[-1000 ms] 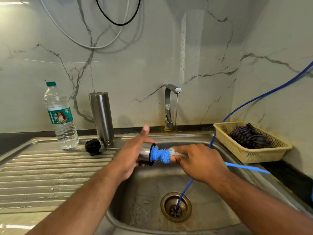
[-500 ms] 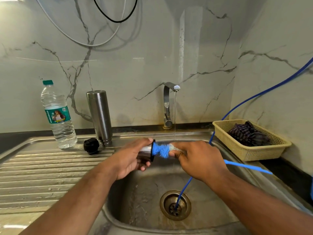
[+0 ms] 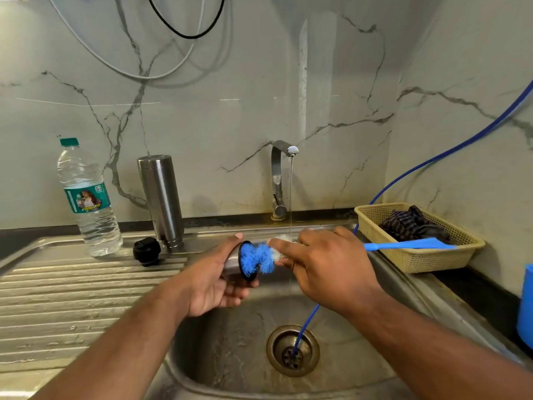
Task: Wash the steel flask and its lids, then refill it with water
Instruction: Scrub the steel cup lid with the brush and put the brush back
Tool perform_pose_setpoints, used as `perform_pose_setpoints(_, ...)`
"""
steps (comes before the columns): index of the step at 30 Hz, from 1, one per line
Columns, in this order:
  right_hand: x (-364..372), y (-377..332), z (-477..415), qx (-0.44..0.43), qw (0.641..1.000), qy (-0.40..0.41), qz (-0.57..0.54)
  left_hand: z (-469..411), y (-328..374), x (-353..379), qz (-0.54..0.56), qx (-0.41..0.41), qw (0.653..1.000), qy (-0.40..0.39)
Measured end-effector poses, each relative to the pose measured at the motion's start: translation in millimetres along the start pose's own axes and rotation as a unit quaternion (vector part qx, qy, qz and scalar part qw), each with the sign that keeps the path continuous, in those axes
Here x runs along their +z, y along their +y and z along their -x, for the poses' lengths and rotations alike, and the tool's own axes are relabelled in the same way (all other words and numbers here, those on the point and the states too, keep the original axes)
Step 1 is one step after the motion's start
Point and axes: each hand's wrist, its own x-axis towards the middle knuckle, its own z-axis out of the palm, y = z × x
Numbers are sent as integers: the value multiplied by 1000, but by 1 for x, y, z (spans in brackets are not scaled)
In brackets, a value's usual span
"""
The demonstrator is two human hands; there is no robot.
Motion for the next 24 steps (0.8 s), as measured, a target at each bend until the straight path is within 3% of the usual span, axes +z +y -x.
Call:
perform_pose_setpoints(3,-6,1,0,118,984,-97,-91,-2,-1,-1,-59,84,995,6)
perform_pose_setpoints(6,-7,2,0,149,972,-147,-106,-5,-3,0,-47,157,986,-19)
perform_pose_setpoints(10,-8,3,0,110,981,-131,-95,-7,-1,5,64,189,980,19)
perform_pose_setpoints(14,-6,1,-2,-13,998,-57,-30,-9,5,2,176,173,967,60)
perform_pose_setpoints(17,-3,1,-1,-68,998,12,14,-7,1,-3,63,110,990,58)
perform_pose_setpoints(20,-4,0,1,-47,999,-13,0,-4,-6,-4,-38,22,999,5)
perform_pose_setpoints(24,0,7,0,101,985,-110,-91,-6,-4,1,-45,127,991,-5)
